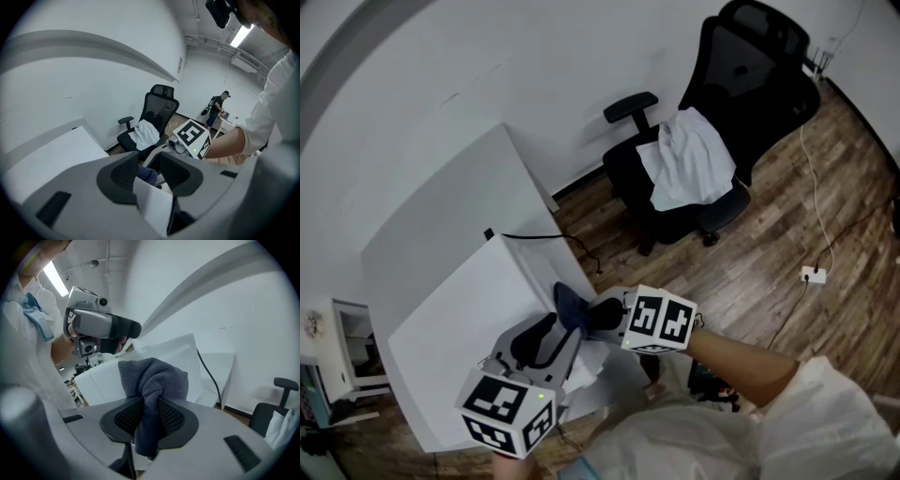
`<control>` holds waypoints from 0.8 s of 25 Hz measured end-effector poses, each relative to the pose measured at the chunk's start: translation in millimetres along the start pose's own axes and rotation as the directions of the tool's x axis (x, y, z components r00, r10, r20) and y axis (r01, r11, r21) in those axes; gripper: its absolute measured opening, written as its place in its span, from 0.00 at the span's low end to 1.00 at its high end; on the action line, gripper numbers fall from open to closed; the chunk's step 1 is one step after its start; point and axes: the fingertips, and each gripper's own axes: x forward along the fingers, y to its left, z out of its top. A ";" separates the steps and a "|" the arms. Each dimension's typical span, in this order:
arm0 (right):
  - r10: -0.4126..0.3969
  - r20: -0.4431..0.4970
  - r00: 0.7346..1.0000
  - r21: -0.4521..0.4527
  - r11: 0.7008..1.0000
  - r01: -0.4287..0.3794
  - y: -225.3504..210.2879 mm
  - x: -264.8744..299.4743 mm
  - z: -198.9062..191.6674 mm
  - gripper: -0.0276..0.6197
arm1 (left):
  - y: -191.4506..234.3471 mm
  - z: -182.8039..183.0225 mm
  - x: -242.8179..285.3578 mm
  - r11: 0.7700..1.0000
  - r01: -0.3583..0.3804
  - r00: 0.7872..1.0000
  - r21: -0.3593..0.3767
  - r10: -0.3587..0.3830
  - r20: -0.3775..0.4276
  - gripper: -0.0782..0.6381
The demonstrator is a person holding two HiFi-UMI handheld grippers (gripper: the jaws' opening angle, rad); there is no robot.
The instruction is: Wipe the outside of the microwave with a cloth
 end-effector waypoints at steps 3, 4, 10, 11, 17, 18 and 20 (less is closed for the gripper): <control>-0.033 -0.007 0.999 -0.043 0.999 0.032 -16.8 7.2 10.9 0.20 | 1.2 -1.7 2.5 1.000 0.002 1.000 -0.001 -0.002 -0.009 0.31; -0.038 -0.010 0.999 -0.053 0.998 0.038 -22.0 9.7 14.7 0.20 | 2.1 -2.4 3.1 1.000 0.003 1.000 -0.002 -0.003 -0.010 0.31; -0.079 -0.029 0.996 -0.110 0.991 0.075 -56.7 25.1 39.2 0.20 | 7.5 -1.4 3.0 1.000 0.002 1.000 -0.016 -0.002 -0.008 0.31; -0.088 -0.033 0.996 -0.114 0.990 0.083 -62.9 27.6 43.1 0.20 | 7.8 -1.6 2.8 1.000 0.001 1.000 -0.017 -0.002 -0.007 0.31; -0.138 -0.041 0.990 -0.124 0.983 0.132 -100.2 41.7 67.2 0.20 | 8.3 -5.4 1.8 0.999 0.003 1.000 -0.033 -0.003 -0.008 0.31; -0.144 -0.044 0.989 -0.125 0.983 0.138 -105.2 42.8 70.7 0.20 | 8.2 -5.7 2.0 0.999 0.004 1.000 -0.035 -0.004 -0.007 0.31; -0.153 -0.046 0.987 -0.126 0.981 0.146 -112.7 44.3 77.4 0.20 | 8.5 -5.7 2.0 0.999 0.007 1.000 -0.038 -0.007 -0.005 0.31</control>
